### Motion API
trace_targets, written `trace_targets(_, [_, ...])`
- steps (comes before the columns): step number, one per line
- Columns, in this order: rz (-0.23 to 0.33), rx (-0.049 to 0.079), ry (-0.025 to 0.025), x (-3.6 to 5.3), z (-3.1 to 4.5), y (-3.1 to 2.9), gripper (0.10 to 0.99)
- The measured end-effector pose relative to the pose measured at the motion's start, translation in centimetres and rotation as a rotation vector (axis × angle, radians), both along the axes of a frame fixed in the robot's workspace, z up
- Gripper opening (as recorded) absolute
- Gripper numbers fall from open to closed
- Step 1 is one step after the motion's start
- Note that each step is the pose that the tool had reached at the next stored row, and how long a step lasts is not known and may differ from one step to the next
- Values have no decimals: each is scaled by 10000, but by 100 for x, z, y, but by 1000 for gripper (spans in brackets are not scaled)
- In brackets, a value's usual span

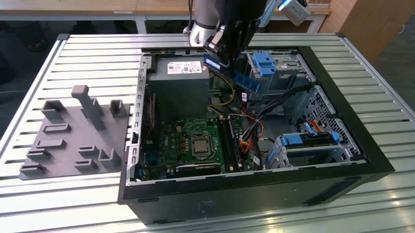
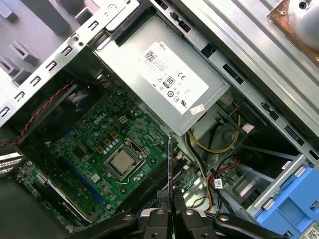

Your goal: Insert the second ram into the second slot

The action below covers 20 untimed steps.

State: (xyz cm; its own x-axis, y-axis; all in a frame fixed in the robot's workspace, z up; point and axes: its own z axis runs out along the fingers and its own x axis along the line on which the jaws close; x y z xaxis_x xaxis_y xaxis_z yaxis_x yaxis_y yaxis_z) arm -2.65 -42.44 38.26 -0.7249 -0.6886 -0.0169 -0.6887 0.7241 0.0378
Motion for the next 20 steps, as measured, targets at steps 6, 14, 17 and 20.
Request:
trace_targets(6, [-156, 0, 0, 0, 0, -1, 141])
trace_targets(14, [-374, 0, 0, 0, 0, -3, 141])
trace_targets(17, [-443, 0, 0, 0, 0, -3, 141])
trace_targets(20, [-497, 0, 0, 0, 0, -3, 141])
